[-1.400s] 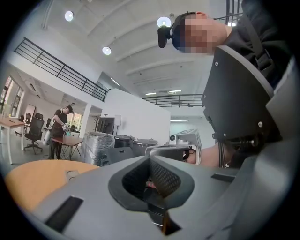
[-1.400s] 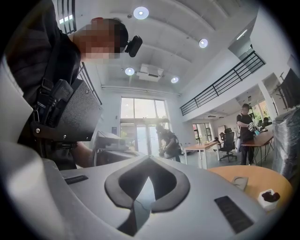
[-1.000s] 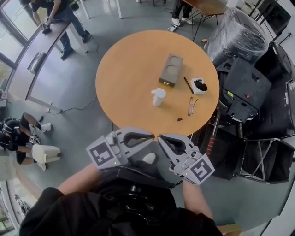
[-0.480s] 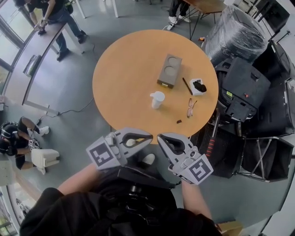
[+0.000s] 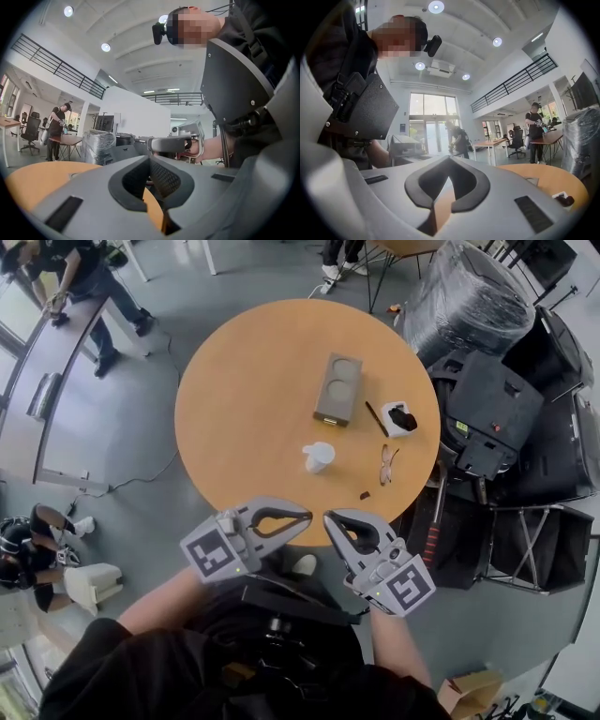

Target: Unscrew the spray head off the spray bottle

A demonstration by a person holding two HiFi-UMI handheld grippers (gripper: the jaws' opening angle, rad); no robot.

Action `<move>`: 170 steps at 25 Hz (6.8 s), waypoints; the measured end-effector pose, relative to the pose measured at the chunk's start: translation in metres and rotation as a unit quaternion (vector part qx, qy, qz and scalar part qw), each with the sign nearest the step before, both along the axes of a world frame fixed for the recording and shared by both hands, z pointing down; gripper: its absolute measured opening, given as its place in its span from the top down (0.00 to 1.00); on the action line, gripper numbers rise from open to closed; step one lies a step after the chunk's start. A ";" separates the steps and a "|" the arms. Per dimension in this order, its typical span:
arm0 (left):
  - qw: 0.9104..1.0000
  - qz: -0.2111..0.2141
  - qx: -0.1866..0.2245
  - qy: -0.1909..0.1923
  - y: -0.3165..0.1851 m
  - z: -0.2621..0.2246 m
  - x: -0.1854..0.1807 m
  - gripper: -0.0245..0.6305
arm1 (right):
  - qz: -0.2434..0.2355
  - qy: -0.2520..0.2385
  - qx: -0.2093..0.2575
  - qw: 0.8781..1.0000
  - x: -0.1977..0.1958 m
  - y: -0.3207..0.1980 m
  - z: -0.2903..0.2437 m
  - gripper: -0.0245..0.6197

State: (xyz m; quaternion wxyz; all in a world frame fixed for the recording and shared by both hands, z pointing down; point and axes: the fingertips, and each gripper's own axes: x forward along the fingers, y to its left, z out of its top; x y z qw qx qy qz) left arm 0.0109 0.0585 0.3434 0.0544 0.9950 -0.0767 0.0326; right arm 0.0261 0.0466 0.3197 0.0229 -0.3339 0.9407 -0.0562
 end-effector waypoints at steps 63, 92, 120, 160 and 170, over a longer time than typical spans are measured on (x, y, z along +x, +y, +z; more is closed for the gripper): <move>0.997 -0.017 0.029 -0.076 -0.188 0.406 0.044 0.48 | 0.160 -0.025 -0.056 0.985 0.043 -0.125 0.283 0.96; 0.996 0.038 0.016 -0.075 -0.191 0.384 0.089 0.50 | 0.157 -0.029 -0.067 0.985 0.055 -0.126 0.285 0.96; 0.997 -0.003 -0.008 -0.082 -0.136 0.121 0.013 0.50 | 0.087 0.007 -0.027 0.996 -0.016 -0.104 0.073 0.67; 0.970 0.242 0.000 -0.034 -0.027 0.034 0.052 0.50 | -0.289 -0.028 0.021 0.957 -0.031 -0.042 -0.044 0.65; 0.999 -0.004 0.007 -0.052 -0.106 0.044 0.054 0.50 | -0.046 0.041 0.034 0.998 -0.005 -0.102 -0.017 0.47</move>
